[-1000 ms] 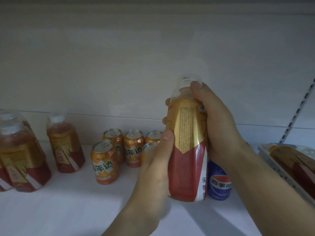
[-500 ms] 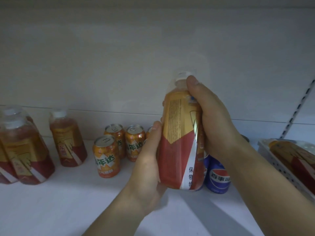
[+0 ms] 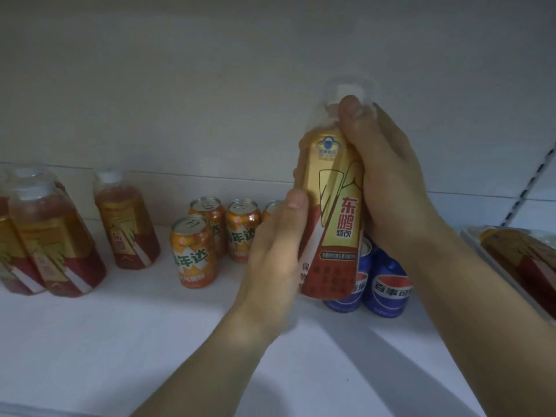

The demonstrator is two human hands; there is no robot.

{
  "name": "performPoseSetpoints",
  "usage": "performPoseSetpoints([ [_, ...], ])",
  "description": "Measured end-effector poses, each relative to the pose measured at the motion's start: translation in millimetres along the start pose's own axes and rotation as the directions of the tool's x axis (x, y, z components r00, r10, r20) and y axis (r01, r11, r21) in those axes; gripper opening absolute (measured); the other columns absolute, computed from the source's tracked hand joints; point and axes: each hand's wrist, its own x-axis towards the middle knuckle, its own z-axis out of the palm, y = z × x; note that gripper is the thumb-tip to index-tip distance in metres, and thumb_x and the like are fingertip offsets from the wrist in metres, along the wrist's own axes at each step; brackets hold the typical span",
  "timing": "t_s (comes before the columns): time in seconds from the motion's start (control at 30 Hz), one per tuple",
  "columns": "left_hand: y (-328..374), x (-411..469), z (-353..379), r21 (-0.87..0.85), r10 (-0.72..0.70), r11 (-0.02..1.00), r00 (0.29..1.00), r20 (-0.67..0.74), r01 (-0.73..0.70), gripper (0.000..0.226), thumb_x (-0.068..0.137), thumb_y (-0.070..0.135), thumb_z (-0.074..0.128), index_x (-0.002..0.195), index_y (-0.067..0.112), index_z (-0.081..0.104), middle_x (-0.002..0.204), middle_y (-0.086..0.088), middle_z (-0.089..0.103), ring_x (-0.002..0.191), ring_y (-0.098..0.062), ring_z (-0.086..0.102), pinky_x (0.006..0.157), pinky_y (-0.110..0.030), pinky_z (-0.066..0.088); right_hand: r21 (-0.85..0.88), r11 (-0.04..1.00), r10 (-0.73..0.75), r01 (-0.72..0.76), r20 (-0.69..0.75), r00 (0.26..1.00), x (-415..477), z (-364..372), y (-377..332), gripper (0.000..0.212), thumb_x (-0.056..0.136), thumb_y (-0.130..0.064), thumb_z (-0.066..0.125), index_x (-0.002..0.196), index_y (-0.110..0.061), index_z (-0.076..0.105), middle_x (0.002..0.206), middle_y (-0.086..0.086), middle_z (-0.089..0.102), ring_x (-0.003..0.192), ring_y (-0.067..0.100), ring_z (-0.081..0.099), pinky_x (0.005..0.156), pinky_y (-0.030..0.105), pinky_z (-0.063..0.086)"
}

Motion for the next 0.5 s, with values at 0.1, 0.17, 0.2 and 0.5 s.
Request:
performPoseSetpoints([
  [0.1, -1.9, 1.2, -0.2, 0.012, 0.055, 0.998, 0.998, -0.033, -0.055, 0.052, 0.092, 0.056, 0.046, 0.118, 0.019, 0.07, 0.112, -0.009, 0.076, 0.106, -0.022, 0.073, 0.083, -0.031, 0.061, -0.016, 1.0, -0.002, 0.002, 0.007, 1.0, 1.5, 0.0, 1.6, 0.034, 0.094, -0.049, 0.06, 0.11, -0.019, 0.063, 0.109, 0.019, 0.073, 0.096, 0.035, 0.074, 0.093, 0.061, 0.058],
  [0.17, -1.2, 1.5, -2.5, -0.062, 0.023, 0.998, 1.0, -0.014, -0.023, 0.046, 0.09, 0.057, 0.048, 0.109, 0.027, 0.076, 0.109, -0.006, 0.077, 0.103, -0.019, 0.074, 0.079, -0.027, 0.06, 0.01, 0.999, 0.03, -0.031, 0.047, 0.998, 3.5, -2.3, 2.1, 0.042, 0.096, -0.052, 0.055, 0.119, -0.018, 0.064, 0.115, 0.015, 0.073, 0.104, 0.033, 0.073, 0.099, 0.06, 0.055],
  [0.2, -2.0, 1.4, -3.7, -0.095, 0.0, 0.995, 1.0, 0.001, 0.0, 0.044, 0.09, 0.057, 0.046, 0.106, 0.03, 0.078, 0.108, -0.005, 0.077, 0.102, -0.018, 0.074, 0.078, -0.027, 0.06, 0.037, 0.997, 0.06, -0.063, 0.073, 0.996, 4.1, -3.9, 1.8, 0.048, 0.097, -0.054, 0.052, 0.125, -0.017, 0.064, 0.119, 0.015, 0.072, 0.109, 0.033, 0.072, 0.102, 0.06, 0.054],
  [0.5, -8.2, 3.0, 0.0, -0.083, -0.009, 0.997, 1.0, 0.03, 0.011, 0.046, 0.087, 0.058, 0.039, 0.095, 0.038, 0.08, 0.106, -0.002, 0.078, 0.101, -0.016, 0.074, 0.082, -0.027, 0.06, -0.051, 0.997, 0.066, -0.064, 0.041, 0.997, 4.2, -1.8, 6.4, 0.06, 0.09, -0.065, 0.052, 0.115, -0.013, 0.069, 0.114, 0.018, 0.073, 0.105, 0.035, 0.071, 0.102, 0.062, 0.052],
])
